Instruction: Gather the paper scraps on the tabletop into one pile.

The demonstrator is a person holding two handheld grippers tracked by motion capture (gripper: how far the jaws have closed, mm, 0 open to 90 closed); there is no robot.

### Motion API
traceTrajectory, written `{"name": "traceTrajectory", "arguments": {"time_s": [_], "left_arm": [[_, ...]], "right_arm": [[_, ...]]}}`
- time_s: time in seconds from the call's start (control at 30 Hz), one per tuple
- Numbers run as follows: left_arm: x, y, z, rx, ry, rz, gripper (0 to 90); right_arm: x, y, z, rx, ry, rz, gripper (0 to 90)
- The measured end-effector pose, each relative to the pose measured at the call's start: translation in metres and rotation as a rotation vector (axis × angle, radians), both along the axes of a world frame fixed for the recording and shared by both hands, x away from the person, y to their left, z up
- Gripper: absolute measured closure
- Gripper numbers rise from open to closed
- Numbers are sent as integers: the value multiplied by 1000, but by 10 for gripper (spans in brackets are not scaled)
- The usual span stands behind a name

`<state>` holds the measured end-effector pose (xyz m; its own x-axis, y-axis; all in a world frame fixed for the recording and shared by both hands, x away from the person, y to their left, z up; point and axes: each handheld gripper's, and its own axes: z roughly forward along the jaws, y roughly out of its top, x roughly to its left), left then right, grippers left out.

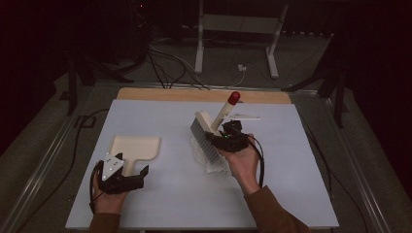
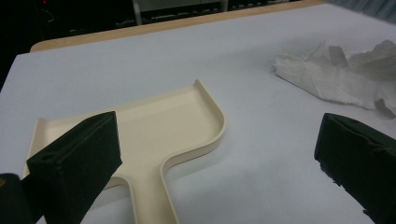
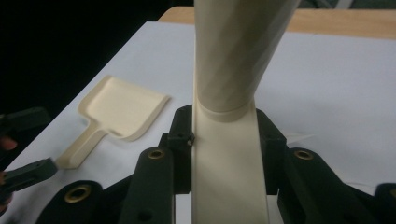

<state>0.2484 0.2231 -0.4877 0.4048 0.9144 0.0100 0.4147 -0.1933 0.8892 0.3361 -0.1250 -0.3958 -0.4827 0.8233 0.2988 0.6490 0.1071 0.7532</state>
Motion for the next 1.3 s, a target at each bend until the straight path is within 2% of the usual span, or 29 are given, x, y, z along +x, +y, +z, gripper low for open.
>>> {"name": "traceTrajectory", "arguments": {"time_s": [0.17, 0.27, 0.33, 0.5, 0.6, 0.73, 0.87, 1.3], "left_arm": [[0, 0, 0, -2, 0, 2, 14], [0, 0, 0, -5, -2, 4, 14], [0, 0, 0, -4, -2, 5, 14], [0, 0, 0, -2, -1, 5, 13], [-1, 0, 1, -4, -2, 6, 14], [-1, 0, 1, -6, -1, 10, 14], [-1, 1, 1, -7, -1, 11, 14], [0, 4, 1, -5, 2, 25, 14]], "right_arm": [[4, -19, 6, -22, -34, -32, 670], [8, -31, 6, -34, -38, -51, 670], [9, -40, 5, -61, -55, -55, 670], [13, -61, -1, -85, -62, -25, 671], [13, -72, -5, -103, -93, 4, 671], [10, -89, -8, -79, -115, 8, 672], [8, -106, -11, -82, -133, 8, 672], [-1, -149, -23, -141, -137, -80, 671]]}}
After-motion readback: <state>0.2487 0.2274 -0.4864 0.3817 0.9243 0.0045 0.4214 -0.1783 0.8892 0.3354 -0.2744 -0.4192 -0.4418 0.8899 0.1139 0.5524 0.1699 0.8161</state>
